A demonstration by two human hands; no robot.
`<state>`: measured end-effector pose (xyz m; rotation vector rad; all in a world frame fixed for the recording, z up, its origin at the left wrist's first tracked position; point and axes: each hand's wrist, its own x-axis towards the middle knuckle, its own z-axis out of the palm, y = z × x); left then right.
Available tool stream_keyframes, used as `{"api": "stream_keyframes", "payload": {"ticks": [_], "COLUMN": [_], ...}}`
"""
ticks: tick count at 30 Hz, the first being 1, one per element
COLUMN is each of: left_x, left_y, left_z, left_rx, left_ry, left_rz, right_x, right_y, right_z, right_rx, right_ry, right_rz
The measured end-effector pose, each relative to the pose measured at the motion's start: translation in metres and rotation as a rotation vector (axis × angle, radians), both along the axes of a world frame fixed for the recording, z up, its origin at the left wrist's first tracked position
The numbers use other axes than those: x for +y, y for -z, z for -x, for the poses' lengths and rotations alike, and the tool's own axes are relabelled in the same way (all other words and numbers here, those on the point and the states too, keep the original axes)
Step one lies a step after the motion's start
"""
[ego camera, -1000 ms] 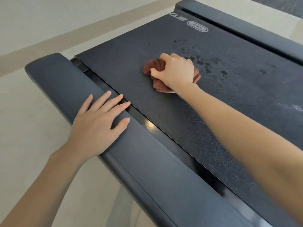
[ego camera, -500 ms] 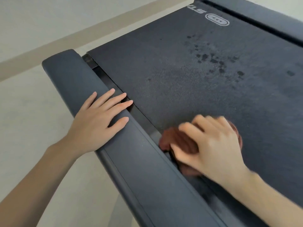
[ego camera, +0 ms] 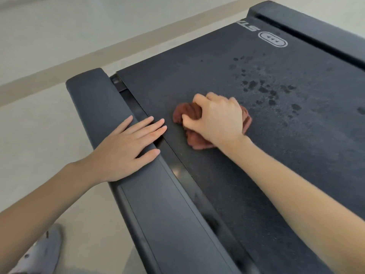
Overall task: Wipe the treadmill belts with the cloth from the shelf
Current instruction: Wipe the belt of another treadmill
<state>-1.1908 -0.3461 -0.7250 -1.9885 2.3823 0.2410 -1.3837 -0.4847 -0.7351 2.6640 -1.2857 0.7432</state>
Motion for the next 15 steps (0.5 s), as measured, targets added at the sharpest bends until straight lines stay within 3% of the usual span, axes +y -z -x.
{"api": "stream_keyframes", "payload": {"ticks": [8,15], "left_x": [-0.041,-0.106], "left_y": [0.004,0.008], "left_z": [-0.055,-0.139], "left_rx": [0.072,0.158], "left_ry": [0.151,0.108], "left_rz": [0.049,0.075], "right_x": [-0.133,-0.077], "right_y": [-0.009,0.003], "right_z": [-0.071,-0.064], "right_rx": [0.039,-0.045], "right_ry": [0.206,0.143], "right_rz": [-0.108,0.059]}}
